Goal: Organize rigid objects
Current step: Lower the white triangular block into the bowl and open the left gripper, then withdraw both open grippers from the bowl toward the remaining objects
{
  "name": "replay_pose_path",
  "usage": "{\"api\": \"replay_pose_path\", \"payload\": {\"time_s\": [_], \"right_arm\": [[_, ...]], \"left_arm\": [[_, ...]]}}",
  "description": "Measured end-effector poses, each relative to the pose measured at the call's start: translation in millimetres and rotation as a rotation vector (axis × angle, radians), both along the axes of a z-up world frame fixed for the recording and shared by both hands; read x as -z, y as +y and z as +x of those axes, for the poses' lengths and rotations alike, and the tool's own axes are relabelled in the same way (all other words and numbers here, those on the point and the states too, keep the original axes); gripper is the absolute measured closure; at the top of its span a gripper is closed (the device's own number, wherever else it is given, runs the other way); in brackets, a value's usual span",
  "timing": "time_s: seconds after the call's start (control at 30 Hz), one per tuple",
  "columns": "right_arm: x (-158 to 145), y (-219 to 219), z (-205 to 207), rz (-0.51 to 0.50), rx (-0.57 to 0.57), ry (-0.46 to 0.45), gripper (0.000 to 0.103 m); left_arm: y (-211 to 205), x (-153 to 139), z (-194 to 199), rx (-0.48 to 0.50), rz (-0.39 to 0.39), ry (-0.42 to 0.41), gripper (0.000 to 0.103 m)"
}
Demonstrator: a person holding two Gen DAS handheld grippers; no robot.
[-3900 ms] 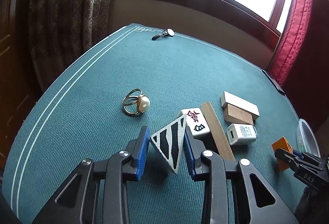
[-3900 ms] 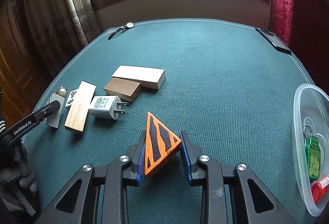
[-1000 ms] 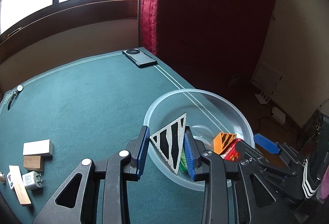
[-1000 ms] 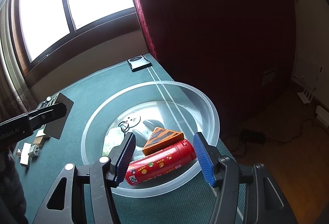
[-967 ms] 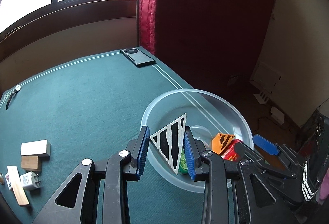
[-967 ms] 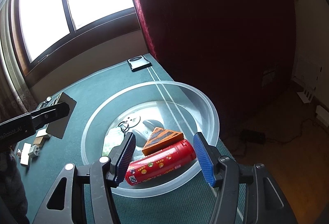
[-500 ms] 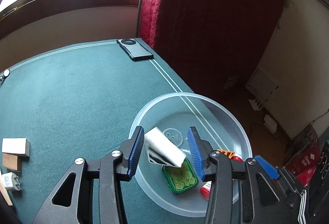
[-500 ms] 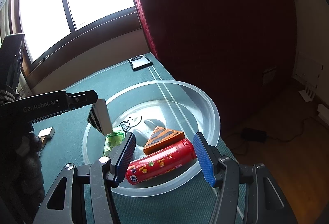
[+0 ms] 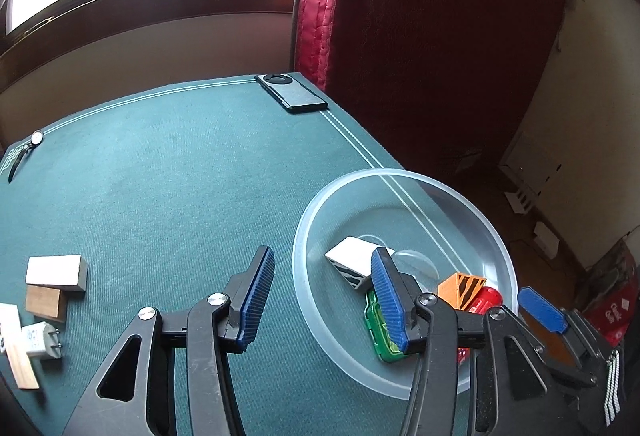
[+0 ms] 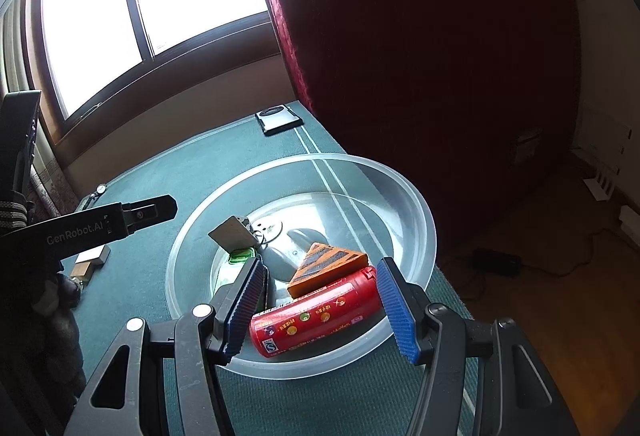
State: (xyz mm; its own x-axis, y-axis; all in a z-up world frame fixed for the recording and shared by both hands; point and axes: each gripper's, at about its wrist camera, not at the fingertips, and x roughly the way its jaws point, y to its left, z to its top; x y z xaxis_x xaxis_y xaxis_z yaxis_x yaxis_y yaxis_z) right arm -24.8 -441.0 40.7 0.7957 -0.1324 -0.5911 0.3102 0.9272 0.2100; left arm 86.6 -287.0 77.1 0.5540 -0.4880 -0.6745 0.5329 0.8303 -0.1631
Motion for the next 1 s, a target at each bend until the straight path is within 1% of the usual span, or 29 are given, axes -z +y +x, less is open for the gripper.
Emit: {"api": "replay_pose_path", "payload": {"time_s": [0.2, 0.47, 0.9, 1.0], "right_arm": [[-1, 5, 0, -0.002, -0.011, 0.0, 0.039], [-2, 16, 0, -0.009, -0.035, -0.001, 0.039], [-6, 38, -1, -0.038, -0.082, -0.009, 0.036], [-7, 43, -1, -0.045, -0.092, -0.015, 0.032]], "left_arm": [[6, -1, -4, -0.01, 0.007, -0.008, 0.05], [22, 5, -7, -0.06, 0.02, 0.005, 0.05], [50, 6, -10, -0.116, 0.006, 0.026, 0.05], [55, 6, -10, -0.129, 0.007, 0.026, 0.05]]}}
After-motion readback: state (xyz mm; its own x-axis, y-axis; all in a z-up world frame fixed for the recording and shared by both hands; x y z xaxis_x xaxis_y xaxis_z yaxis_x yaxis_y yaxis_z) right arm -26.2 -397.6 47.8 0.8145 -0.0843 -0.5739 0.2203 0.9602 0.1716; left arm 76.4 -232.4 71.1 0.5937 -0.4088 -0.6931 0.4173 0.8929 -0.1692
